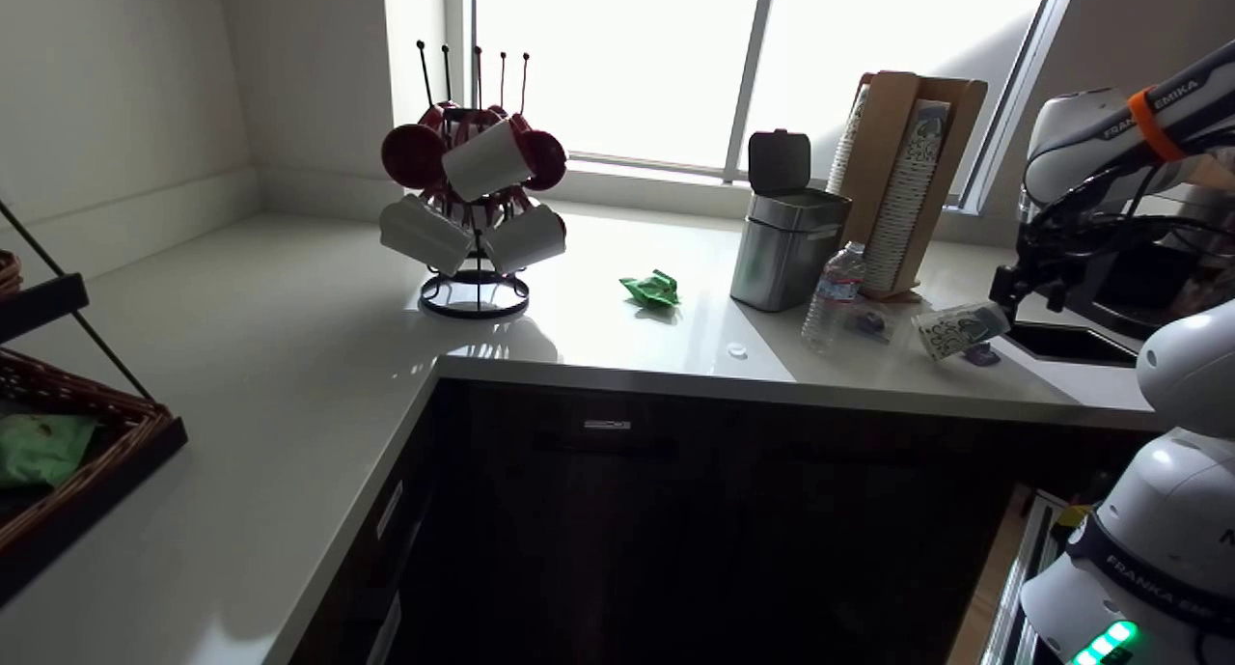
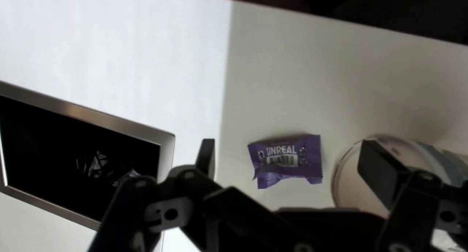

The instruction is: Place the two coffee cups upright then put one purple sachet inside the stacked cups.

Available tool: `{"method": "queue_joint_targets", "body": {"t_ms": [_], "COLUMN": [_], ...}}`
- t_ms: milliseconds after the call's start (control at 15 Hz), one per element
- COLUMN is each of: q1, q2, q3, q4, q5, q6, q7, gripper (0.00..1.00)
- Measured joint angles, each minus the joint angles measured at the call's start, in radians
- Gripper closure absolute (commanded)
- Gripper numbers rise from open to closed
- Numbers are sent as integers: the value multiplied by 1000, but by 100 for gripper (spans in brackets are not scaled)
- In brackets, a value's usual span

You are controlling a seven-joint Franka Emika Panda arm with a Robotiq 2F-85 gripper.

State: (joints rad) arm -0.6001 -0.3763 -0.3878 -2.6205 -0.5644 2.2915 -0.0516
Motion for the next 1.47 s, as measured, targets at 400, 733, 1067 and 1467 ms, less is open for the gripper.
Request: {"method": "queue_joint_targets", "body": {"t_ms": [400, 733, 1067, 1467], "q1": [-19, 4, 39, 34], "q2": [55, 78, 42, 25], "q3": [12, 29, 27, 20], "q4": [7, 23, 36, 107], "q5": [-14, -4, 59, 206], "q6": [-24, -78, -81, -108], "q7": [96, 103, 103, 261], "gripper": [0, 0, 0, 0]}}
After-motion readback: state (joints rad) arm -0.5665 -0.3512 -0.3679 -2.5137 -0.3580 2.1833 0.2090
